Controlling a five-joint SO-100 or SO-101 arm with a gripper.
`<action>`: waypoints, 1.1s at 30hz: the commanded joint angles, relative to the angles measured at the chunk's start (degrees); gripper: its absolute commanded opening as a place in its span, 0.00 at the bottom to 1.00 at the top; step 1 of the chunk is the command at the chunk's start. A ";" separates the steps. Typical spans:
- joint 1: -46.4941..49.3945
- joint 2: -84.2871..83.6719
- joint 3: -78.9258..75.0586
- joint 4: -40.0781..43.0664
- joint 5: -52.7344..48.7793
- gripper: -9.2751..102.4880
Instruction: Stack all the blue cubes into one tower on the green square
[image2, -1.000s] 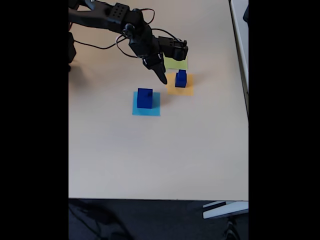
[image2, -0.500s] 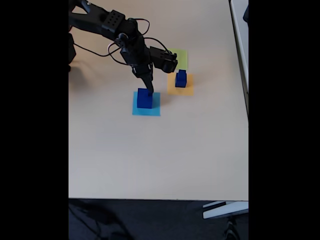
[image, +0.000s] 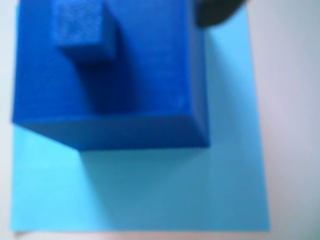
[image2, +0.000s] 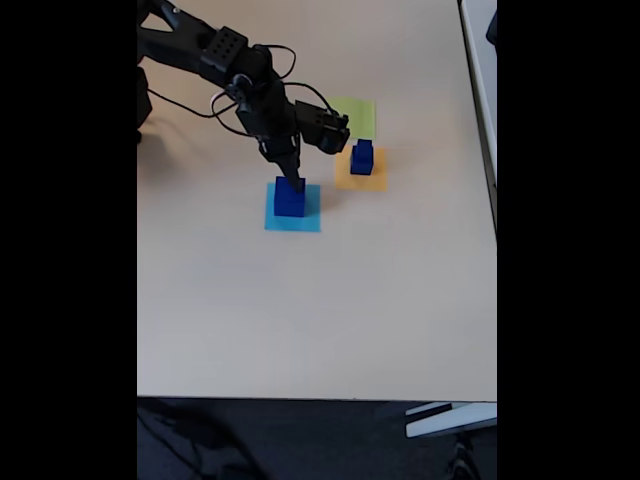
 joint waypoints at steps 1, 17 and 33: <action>0.62 4.13 -0.18 -1.32 -0.70 0.27; 1.76 3.60 1.58 -2.90 -2.29 0.26; 2.11 3.08 5.01 -7.03 -3.16 0.25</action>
